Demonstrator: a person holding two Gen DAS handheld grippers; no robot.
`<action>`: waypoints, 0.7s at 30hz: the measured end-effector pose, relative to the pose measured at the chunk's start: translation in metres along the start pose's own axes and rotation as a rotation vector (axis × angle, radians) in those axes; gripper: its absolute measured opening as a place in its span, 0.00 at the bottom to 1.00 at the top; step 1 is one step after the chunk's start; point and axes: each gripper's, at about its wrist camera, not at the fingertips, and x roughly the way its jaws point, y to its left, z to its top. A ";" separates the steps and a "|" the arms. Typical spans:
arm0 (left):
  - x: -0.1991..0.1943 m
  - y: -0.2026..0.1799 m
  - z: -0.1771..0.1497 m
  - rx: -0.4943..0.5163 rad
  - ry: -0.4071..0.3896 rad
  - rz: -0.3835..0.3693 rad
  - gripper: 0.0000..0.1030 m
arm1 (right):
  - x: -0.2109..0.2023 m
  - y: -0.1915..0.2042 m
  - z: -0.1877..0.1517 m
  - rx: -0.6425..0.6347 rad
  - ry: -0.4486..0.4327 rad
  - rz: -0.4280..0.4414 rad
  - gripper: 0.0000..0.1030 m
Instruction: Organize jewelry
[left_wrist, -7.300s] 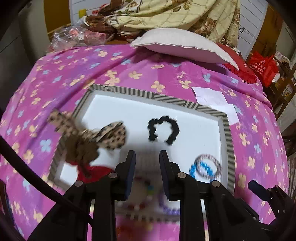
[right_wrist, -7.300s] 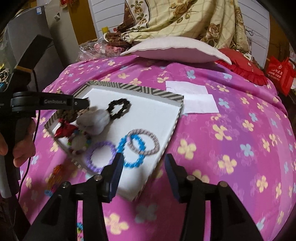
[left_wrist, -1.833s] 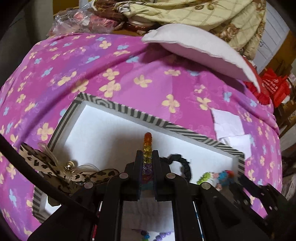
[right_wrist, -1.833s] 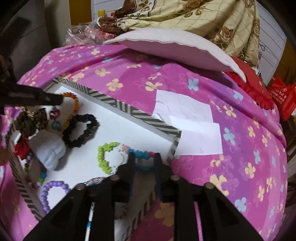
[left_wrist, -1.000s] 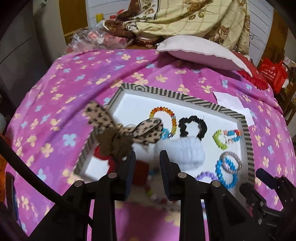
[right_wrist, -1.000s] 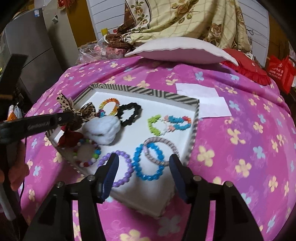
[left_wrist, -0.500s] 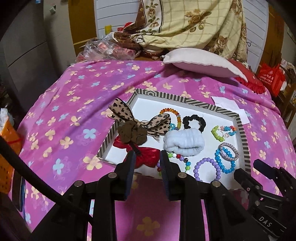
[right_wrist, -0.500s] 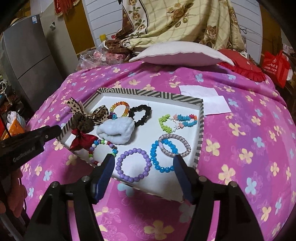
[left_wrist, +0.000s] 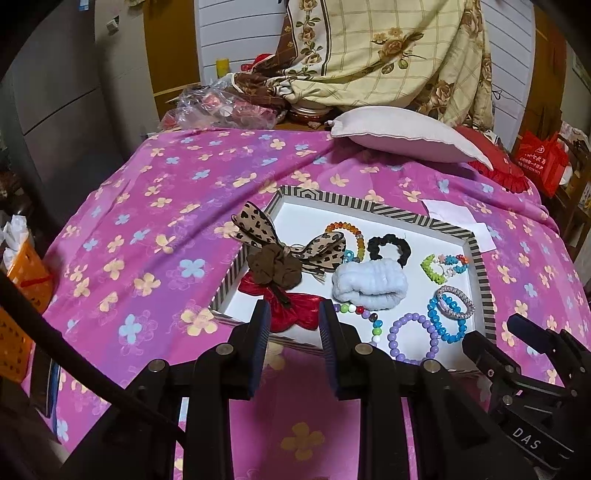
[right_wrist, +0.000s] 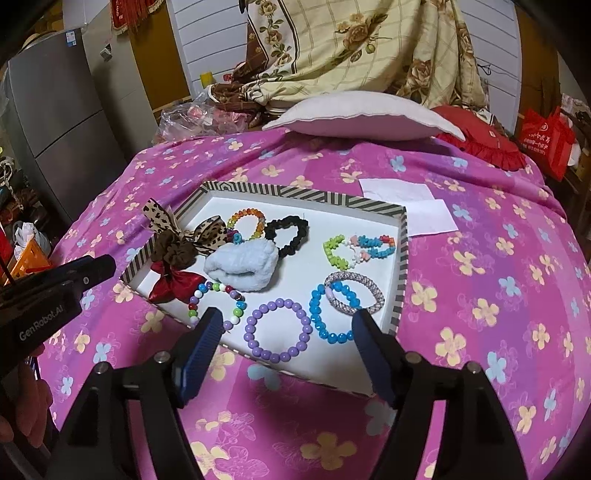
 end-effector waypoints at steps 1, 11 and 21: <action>0.000 0.000 0.000 0.002 0.001 0.000 0.45 | -0.001 0.001 0.000 -0.001 -0.001 0.000 0.73; -0.002 0.000 -0.001 0.001 0.007 -0.003 0.45 | -0.006 0.001 -0.002 0.003 0.003 -0.001 0.74; -0.001 -0.001 -0.001 0.002 0.004 0.007 0.45 | -0.004 -0.001 -0.002 0.005 0.013 -0.001 0.74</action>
